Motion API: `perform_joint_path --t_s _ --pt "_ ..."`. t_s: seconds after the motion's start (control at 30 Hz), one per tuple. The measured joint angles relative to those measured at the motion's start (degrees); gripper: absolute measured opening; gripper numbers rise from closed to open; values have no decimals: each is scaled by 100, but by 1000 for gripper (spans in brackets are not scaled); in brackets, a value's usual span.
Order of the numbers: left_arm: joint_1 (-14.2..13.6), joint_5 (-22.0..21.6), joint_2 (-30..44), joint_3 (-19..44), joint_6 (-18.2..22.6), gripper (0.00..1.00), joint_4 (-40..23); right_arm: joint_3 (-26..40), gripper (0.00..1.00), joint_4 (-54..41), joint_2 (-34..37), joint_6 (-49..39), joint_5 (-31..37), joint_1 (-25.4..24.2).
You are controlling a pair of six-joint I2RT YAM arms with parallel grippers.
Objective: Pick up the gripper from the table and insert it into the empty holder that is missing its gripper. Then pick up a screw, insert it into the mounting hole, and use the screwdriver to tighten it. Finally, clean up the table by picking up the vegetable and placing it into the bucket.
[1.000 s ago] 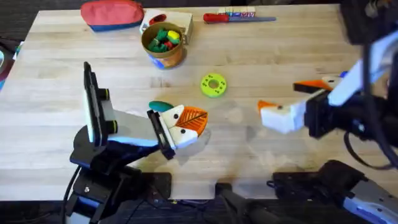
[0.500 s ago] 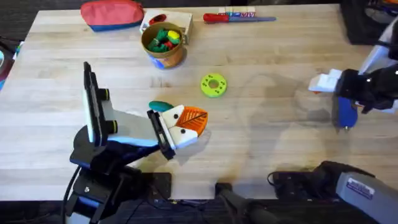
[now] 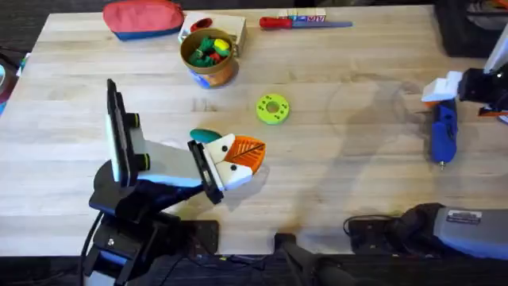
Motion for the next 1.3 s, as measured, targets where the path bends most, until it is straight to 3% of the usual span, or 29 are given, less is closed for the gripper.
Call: perform_joint_path --t_s 0.2,0.4,0.73,0.83,0.97,1.13,1.3 --pt "0 0 0 0 -1 5 -2 17 991 186 770 -574 22 -65" --pt "0 0 0 0 1 5 -2 17 991 487 1054 -1205 79 -78" --pt "0 0 -2 0 1 5 -1 119 970 766 1335 -1236 -80 -183" --pt "0 0 0 0 1 5 0 192 874 751 1451 -1229 -172 -180" --pt "0 0 -1 0 1 5 -1 224 619 667 1502 -1152 -345 -177" --pt "0 0 0 0 1 5 -2 224 530 603 1502 -1078 -404 -176" --pt "0 0 0 0 -1 5 -1 226 298 532 1502 -1061 -385 -180"
